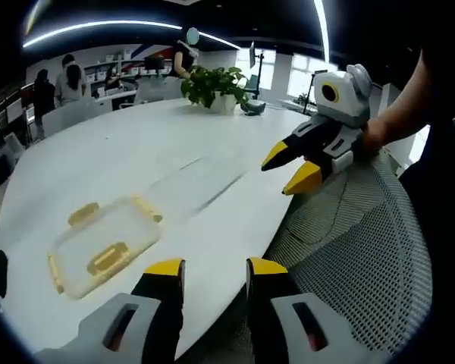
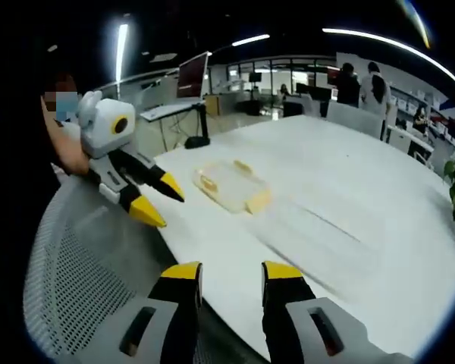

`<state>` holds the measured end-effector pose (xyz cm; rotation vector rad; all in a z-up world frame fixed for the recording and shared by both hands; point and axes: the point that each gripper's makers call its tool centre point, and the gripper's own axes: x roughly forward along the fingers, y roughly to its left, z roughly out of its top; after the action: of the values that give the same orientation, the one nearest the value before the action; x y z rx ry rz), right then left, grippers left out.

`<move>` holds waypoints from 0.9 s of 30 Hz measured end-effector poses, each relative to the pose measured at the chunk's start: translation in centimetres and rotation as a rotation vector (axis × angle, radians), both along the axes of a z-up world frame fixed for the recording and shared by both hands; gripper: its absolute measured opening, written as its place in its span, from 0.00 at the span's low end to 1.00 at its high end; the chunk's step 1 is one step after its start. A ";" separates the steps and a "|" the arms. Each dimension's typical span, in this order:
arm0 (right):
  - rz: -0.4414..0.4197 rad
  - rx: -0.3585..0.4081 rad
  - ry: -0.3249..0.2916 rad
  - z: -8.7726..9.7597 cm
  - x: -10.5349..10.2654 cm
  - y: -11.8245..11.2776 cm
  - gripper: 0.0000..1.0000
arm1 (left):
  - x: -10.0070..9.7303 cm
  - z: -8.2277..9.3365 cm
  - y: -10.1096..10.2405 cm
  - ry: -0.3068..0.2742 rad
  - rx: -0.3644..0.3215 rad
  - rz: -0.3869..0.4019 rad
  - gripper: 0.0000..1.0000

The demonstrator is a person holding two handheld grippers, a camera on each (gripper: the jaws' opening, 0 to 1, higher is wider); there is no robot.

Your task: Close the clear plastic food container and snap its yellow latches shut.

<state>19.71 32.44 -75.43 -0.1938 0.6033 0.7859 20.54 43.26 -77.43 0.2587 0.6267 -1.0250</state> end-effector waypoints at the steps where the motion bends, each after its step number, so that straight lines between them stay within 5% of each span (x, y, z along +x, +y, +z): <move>1: 0.000 0.002 -0.003 0.1 0.1 0.1 0.30 | 0.2 0.1 0.1 -0.007 0.003 -0.001 0.30; 20: 0.005 -0.009 0.018 -0.5 -0.1 -0.2 0.29 | 0.2 0.1 0.0 -0.008 0.005 0.006 0.32; 27: 0.016 -0.012 -0.001 0.2 0.3 -0.2 0.29 | 0.2 0.2 -0.1 0.032 -0.011 0.008 0.32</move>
<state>20.01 32.26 -75.28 -0.2097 0.6066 0.7977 20.76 43.18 -77.23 0.2301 0.6498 -1.0263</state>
